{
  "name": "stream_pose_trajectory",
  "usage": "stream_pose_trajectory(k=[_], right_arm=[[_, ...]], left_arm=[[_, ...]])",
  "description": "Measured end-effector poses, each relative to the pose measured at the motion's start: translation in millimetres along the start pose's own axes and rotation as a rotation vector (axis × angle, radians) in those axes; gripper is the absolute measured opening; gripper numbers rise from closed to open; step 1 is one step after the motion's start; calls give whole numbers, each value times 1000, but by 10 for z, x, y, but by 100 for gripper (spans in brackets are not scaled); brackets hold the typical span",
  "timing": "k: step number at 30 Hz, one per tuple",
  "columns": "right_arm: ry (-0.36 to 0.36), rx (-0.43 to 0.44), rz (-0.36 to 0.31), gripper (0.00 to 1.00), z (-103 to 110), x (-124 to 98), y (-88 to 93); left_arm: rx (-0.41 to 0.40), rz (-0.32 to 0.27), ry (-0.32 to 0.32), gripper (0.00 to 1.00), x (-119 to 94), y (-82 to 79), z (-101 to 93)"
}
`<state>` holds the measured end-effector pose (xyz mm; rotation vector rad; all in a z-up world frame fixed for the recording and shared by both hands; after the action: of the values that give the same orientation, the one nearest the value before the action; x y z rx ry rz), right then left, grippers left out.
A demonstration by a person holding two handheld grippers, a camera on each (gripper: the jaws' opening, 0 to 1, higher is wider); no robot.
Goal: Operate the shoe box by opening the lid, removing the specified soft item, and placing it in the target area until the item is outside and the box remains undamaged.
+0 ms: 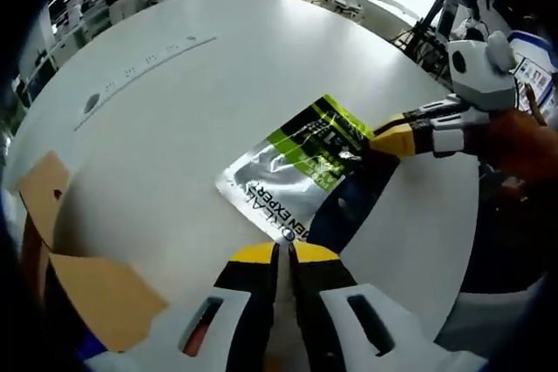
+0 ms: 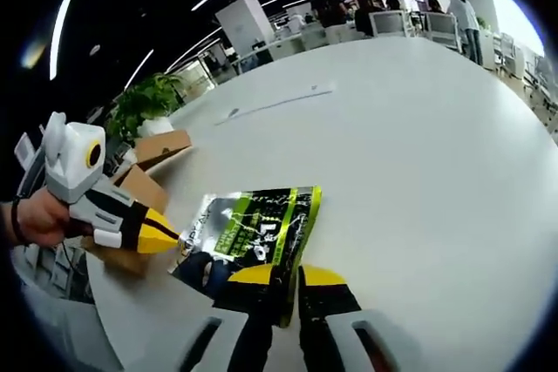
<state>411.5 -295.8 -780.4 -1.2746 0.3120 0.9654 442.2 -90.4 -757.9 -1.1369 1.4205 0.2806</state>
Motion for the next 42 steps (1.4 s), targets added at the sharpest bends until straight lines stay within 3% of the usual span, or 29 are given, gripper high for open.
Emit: stream_pose_trajectory(k=[15, 25, 32, 42], right_arm=[[33, -6, -24, 11, 181, -241, -103], [42, 35, -92, 13, 387, -425, -150], [40, 50, -126, 14, 558, -534, -117], [22, 71, -165, 19, 831, -637, -27]], left_arm=[[18, -123, 75, 6, -348, -55, 29], [-2, -215, 130, 7, -640, -64, 53], [-5, -249, 147, 9, -832, 64, 66], [-76, -302, 148, 13, -1103, 338, 134]])
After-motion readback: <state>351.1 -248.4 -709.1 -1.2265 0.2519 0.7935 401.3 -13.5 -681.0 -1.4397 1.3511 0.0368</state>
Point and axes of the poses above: the point that each gripper's makers call its tool centre point, and the gripper's own axes: x roughly forward along the fingers, z roughly to its left, y roughly out of its underside, the point moved 8 cm from there along -x, roughly backward along the fingers, and after that the axes turned 6 degrees about -x, right-handed, at the moved point
